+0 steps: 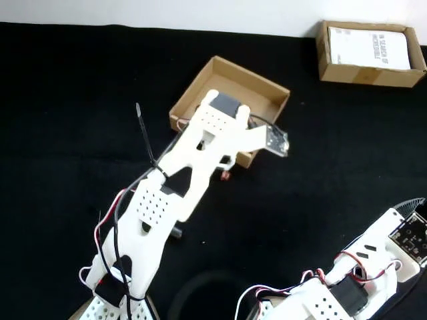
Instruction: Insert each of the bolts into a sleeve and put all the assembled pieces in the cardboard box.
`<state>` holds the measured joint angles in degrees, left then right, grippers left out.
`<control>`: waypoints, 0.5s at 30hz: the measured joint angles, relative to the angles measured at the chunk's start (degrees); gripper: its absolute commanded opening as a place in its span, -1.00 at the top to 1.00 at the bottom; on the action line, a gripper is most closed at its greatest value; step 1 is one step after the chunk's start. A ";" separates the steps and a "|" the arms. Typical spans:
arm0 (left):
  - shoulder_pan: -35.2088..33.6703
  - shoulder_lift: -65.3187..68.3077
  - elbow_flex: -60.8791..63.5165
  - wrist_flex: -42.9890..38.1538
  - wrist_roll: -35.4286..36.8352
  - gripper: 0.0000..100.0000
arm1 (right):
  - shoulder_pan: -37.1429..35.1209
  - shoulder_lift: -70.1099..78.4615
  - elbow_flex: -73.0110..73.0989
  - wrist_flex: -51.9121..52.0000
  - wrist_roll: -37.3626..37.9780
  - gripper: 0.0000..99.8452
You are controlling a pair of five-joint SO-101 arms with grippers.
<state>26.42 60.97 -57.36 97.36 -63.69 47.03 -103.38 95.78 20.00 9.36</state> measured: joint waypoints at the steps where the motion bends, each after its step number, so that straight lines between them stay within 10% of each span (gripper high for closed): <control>1: 0.35 0.00 0.00 -0.26 0.00 0.70 | 0.00 0.00 0.00 0.00 0.00 0.99; 5: 0.44 1.05 -0.09 -0.70 0.00 1.00 | 0.00 0.00 0.00 0.00 0.00 0.99; 15: 1.05 1.58 -0.09 -0.79 0.00 0.99 | 0.00 0.00 0.00 0.00 0.00 0.99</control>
<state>27.47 62.55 -57.45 96.57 -63.69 47.03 -103.38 95.78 20.00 9.36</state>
